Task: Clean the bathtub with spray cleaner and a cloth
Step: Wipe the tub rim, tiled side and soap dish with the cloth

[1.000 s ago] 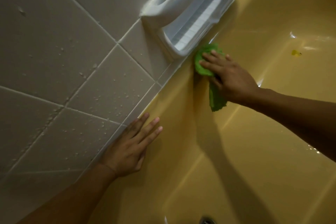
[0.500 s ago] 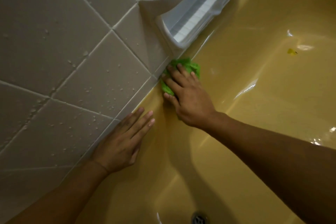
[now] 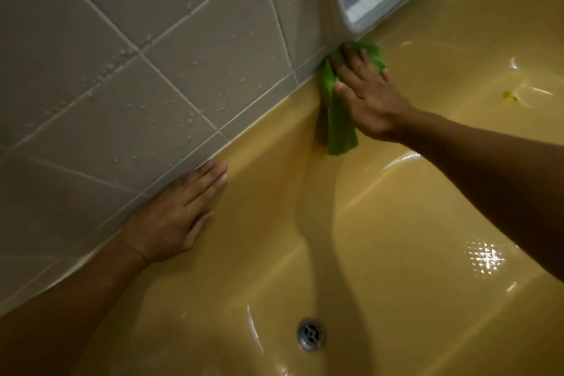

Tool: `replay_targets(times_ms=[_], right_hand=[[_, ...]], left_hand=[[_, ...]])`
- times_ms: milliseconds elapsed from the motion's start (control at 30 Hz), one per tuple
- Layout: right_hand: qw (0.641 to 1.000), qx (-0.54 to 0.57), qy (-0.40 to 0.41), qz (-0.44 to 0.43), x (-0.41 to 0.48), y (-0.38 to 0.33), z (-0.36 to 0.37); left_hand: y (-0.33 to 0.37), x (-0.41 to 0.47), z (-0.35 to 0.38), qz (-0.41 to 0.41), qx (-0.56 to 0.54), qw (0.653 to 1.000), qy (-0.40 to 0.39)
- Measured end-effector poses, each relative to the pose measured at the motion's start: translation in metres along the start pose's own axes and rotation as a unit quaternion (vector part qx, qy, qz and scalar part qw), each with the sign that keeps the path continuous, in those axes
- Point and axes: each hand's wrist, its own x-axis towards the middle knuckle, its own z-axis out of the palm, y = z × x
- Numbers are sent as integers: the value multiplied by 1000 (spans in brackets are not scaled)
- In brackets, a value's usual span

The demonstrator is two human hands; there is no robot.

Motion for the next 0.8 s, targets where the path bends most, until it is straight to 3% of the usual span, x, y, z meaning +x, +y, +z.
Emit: replay_targets(times_ms=[467, 800], right_hand=[[995, 19, 83, 56, 10, -16, 12], [999, 18, 38, -23, -32, -84, 56]], left_hand=[[3, -7, -2, -9, 3, 1000, 0], [2, -8, 1, -16, 6, 1000, 1]])
